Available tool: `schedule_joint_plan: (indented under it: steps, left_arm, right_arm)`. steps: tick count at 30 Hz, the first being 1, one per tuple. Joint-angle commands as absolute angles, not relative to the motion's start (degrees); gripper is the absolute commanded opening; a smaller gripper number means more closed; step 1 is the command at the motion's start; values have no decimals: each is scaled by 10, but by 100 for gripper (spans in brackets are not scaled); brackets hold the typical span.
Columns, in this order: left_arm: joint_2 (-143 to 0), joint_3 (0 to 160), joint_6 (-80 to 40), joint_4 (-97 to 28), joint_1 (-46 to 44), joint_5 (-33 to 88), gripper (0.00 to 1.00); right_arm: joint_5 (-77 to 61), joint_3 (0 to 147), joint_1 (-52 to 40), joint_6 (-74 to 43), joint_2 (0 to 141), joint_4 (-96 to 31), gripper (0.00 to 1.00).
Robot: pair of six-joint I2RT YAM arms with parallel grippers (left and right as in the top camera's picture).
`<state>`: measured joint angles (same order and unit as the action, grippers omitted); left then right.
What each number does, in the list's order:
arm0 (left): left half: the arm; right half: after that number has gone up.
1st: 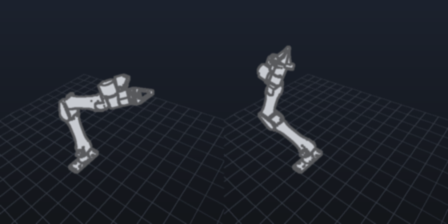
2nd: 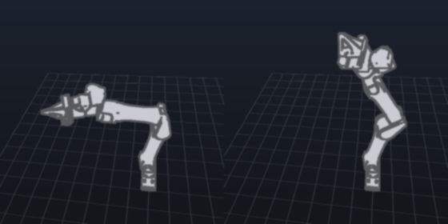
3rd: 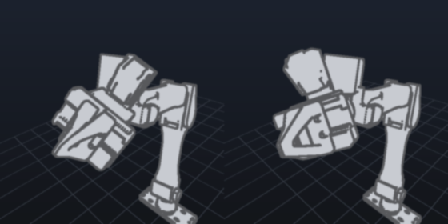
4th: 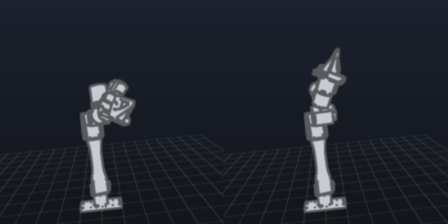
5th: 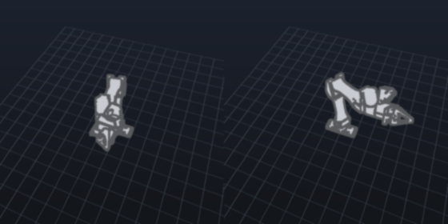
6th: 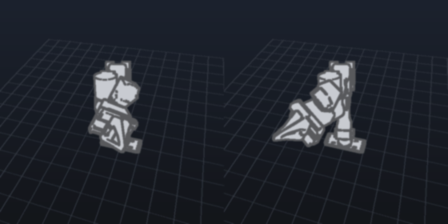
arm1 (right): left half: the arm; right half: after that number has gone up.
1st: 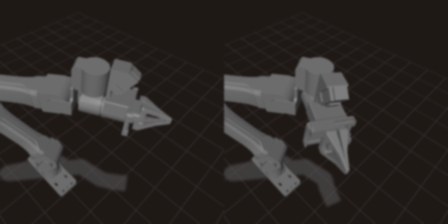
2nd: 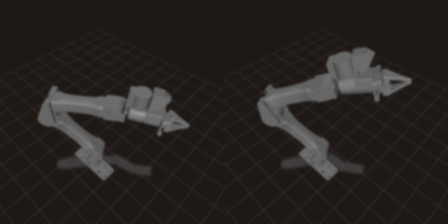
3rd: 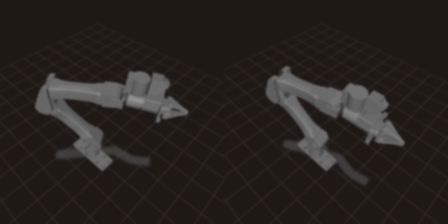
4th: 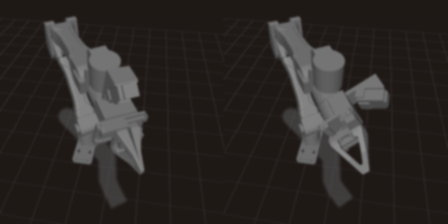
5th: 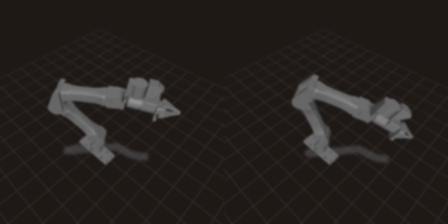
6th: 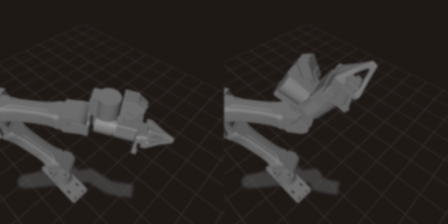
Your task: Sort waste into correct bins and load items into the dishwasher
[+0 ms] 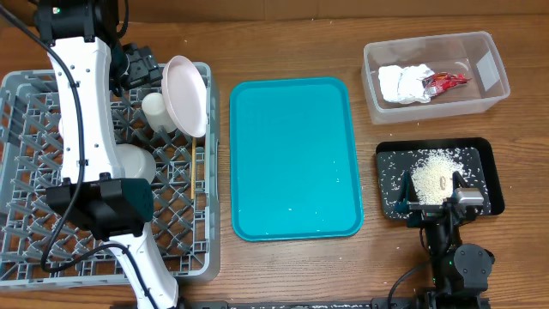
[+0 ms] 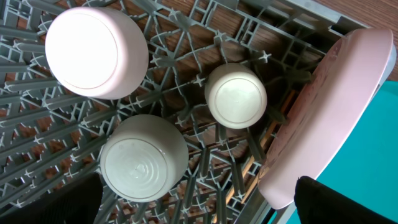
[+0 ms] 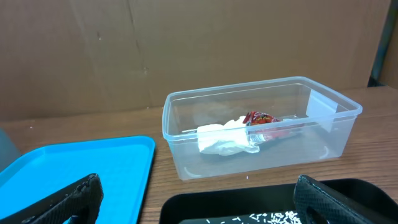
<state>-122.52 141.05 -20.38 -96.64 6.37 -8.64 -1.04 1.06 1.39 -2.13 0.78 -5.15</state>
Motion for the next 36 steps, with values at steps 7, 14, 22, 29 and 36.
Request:
schedule_joint_plan:
  steps: [7,14,22,29,36]
  left_arm:
    - [-1221,1422,-193,-966,60,-90,100]
    - [-1221,1422,-193,-966,60,-90,100]
    - [-1221,1422,-192,-967,60,-90,100]
    - [-1221,1422,-192,-968,59,-92,100]
    - [-1198,1422,-192,-964,34,-88,100]
  right_arm:
    - [-9,5,16,-17,2,-48,100]
    - [-10,5,16,-17,2,-48,100]
    - [-9,5,16,-17,2,-48,100]
    - [-10,5,16,-17,2,-48,100]
    - [-10,5,16,-17,2,-48,100]
